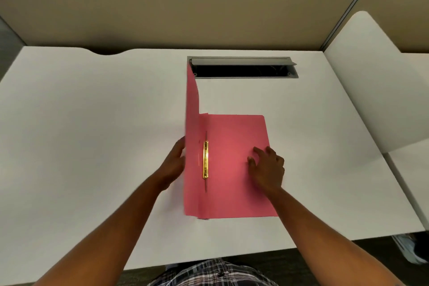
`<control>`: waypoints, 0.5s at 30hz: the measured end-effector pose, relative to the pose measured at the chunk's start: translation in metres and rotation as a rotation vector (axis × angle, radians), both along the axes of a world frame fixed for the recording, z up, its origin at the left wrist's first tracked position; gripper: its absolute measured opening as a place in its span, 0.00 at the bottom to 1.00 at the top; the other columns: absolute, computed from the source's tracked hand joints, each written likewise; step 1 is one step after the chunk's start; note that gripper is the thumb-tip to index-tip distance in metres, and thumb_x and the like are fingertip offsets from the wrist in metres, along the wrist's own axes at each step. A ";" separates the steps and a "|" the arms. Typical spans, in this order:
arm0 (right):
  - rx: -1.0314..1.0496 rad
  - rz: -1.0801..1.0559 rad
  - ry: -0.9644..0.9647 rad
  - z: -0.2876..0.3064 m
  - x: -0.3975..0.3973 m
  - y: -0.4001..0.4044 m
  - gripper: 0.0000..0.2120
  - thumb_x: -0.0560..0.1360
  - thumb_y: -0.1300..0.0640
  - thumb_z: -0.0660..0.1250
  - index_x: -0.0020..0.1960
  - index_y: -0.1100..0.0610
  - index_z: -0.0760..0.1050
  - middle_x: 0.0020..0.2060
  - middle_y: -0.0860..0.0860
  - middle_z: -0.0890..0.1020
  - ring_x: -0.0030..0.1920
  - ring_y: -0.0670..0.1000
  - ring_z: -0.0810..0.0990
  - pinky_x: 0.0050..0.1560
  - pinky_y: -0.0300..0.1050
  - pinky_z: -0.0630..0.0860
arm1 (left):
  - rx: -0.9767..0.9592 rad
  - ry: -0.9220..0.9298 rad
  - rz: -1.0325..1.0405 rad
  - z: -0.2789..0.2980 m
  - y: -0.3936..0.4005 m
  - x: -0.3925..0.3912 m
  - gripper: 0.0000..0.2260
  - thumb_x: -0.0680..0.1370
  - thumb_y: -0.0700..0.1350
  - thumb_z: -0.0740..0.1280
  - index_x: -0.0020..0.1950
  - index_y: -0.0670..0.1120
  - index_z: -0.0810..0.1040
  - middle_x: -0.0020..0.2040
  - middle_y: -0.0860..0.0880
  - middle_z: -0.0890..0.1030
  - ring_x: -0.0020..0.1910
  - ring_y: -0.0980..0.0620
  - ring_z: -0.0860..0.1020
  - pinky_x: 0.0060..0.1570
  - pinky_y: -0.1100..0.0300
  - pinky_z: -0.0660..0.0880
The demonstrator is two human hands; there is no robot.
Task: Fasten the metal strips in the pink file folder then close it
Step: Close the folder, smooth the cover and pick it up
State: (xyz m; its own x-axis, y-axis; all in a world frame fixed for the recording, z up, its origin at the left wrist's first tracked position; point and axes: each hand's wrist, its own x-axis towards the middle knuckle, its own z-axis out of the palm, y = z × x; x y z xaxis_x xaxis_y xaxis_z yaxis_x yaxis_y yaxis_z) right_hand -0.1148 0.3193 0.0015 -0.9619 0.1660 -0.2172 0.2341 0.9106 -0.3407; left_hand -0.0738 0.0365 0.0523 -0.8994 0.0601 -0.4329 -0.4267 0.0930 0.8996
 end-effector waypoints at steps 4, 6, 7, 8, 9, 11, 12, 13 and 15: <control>-0.309 -0.099 0.116 0.001 -0.008 0.002 0.20 0.80 0.50 0.65 0.71 0.52 0.76 0.69 0.57 0.75 0.65 0.60 0.76 0.68 0.56 0.71 | -0.299 0.057 -0.030 -0.019 0.004 -0.004 0.28 0.75 0.66 0.65 0.74 0.62 0.66 0.80 0.55 0.57 0.78 0.53 0.55 0.76 0.45 0.56; -0.519 -0.277 0.098 0.004 -0.011 0.002 0.18 0.81 0.49 0.64 0.67 0.55 0.78 0.64 0.58 0.79 0.58 0.56 0.81 0.66 0.57 0.76 | -0.350 0.065 0.010 -0.028 0.002 -0.002 0.32 0.74 0.65 0.67 0.76 0.57 0.66 0.80 0.51 0.57 0.78 0.50 0.56 0.76 0.43 0.57; -0.622 -0.358 0.078 0.006 -0.012 0.002 0.16 0.82 0.50 0.63 0.62 0.59 0.79 0.59 0.59 0.81 0.55 0.58 0.82 0.61 0.58 0.79 | -0.390 0.083 0.019 -0.036 0.000 -0.003 0.33 0.74 0.64 0.68 0.76 0.55 0.66 0.80 0.50 0.59 0.78 0.48 0.57 0.76 0.43 0.57; -0.738 -0.427 0.054 0.008 -0.013 0.003 0.16 0.82 0.50 0.63 0.57 0.63 0.79 0.52 0.61 0.82 0.50 0.59 0.82 0.54 0.57 0.82 | -0.450 0.084 0.007 -0.038 -0.001 -0.003 0.33 0.74 0.62 0.70 0.76 0.52 0.66 0.80 0.48 0.60 0.77 0.47 0.58 0.76 0.44 0.58; -0.862 -0.485 0.026 0.011 -0.013 0.003 0.17 0.83 0.50 0.62 0.52 0.65 0.77 0.46 0.61 0.82 0.45 0.59 0.81 0.45 0.53 0.83 | -0.499 0.098 0.002 -0.042 -0.003 -0.005 0.34 0.74 0.60 0.71 0.76 0.50 0.66 0.79 0.47 0.61 0.77 0.46 0.60 0.76 0.45 0.58; -1.010 -0.572 -0.028 0.017 -0.015 0.005 0.18 0.84 0.49 0.61 0.46 0.62 0.77 0.42 0.57 0.82 0.42 0.56 0.81 0.42 0.49 0.82 | -0.625 0.115 -0.032 -0.046 -0.003 -0.005 0.36 0.74 0.58 0.72 0.77 0.47 0.65 0.79 0.46 0.62 0.77 0.45 0.60 0.75 0.46 0.59; -1.040 -0.604 -0.046 0.018 -0.017 0.005 0.16 0.84 0.48 0.61 0.46 0.59 0.78 0.43 0.56 0.83 0.42 0.56 0.83 0.45 0.50 0.81 | -0.684 0.120 -0.048 -0.047 -0.003 -0.004 0.36 0.73 0.57 0.73 0.77 0.47 0.64 0.79 0.46 0.61 0.76 0.44 0.60 0.75 0.46 0.60; -1.061 -0.620 -0.059 0.017 -0.018 0.006 0.15 0.84 0.48 0.61 0.48 0.57 0.78 0.45 0.56 0.84 0.44 0.55 0.84 0.48 0.51 0.82 | -0.743 0.136 -0.069 -0.049 -0.002 -0.002 0.36 0.73 0.57 0.73 0.77 0.48 0.64 0.79 0.47 0.60 0.76 0.44 0.60 0.73 0.45 0.62; -0.996 -0.567 -0.060 0.015 -0.020 0.005 0.10 0.82 0.48 0.64 0.55 0.54 0.79 0.51 0.56 0.85 0.50 0.55 0.85 0.54 0.55 0.83 | -0.875 0.157 -0.122 -0.052 -0.002 0.004 0.36 0.73 0.56 0.72 0.77 0.50 0.63 0.79 0.49 0.60 0.75 0.45 0.60 0.69 0.45 0.66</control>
State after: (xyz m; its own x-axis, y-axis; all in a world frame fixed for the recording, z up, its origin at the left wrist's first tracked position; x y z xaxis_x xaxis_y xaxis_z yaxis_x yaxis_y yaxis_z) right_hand -0.1350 0.3241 0.0162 -0.7874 0.3009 -0.5380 0.5644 0.0010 -0.8255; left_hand -0.0701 0.0349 -0.0001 -0.9610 -0.1350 -0.2415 -0.2475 0.8095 0.5324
